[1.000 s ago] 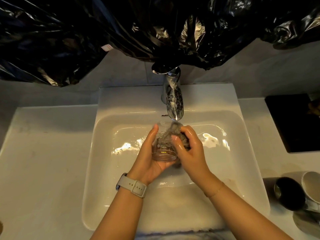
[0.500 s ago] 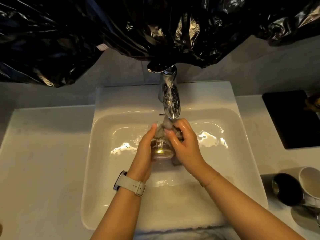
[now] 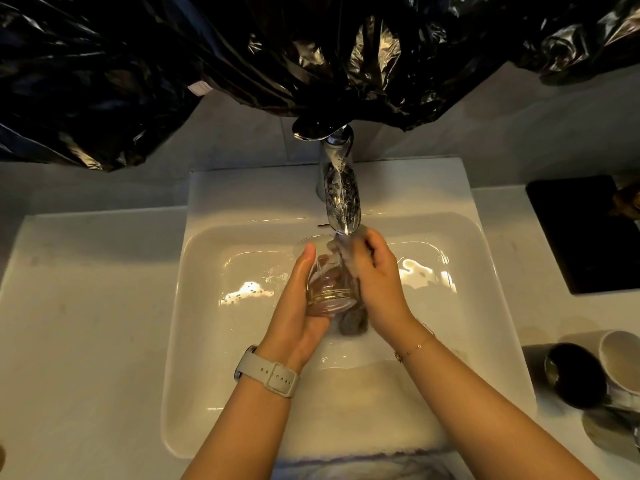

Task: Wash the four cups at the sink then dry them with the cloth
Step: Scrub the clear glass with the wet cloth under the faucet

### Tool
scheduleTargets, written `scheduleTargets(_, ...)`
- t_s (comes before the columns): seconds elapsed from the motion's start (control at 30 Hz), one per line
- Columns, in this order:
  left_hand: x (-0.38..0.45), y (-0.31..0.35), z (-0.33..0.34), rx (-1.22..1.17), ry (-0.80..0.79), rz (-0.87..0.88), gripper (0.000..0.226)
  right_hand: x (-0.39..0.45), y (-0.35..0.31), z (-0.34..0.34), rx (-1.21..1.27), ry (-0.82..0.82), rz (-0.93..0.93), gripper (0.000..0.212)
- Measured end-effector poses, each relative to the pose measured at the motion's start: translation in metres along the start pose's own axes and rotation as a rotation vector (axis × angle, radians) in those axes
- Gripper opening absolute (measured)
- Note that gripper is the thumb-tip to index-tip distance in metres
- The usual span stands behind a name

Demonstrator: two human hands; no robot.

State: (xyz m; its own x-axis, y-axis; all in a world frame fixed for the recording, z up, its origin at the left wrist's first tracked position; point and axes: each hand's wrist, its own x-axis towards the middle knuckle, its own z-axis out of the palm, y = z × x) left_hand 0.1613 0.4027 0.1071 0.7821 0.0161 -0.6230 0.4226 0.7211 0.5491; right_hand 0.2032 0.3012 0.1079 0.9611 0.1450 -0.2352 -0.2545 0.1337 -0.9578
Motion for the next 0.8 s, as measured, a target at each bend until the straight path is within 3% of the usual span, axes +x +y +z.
scheduleTargets(0.17,0.006,0.0,-0.002,0.04,0.052,0.113,0.045,-0.025,0.02,-0.003,0.038,-0.01,0.154,0.016)
scheduleTargets(0.27,0.009,-0.004,-0.007,0.157,0.041,0.146,0.036,-0.022,0.024,-0.008,0.121,0.066,0.229,0.018)
scheduleTargets(0.43,0.012,0.013,-0.018,0.555,-0.045,0.179,0.081,-0.01,0.021,-0.017,0.196,0.155,0.33,0.02)
scheduleTargets(0.53,0.015,0.032,-0.015,0.731,-0.016,0.2,0.091,-0.005,0.017,-0.02,0.2,0.151,0.332,0.019)
scheduleTargets(0.67,0.015,0.033,-0.015,0.453,0.006,0.138,0.055,-0.007,0.01,-0.019,0.331,0.112,0.302,0.016)
scheduleTargets(0.8,0.008,0.011,-0.013,0.274,0.057,0.106,0.025,-0.021,0.011,-0.018,0.246,0.127,0.141,0.018)
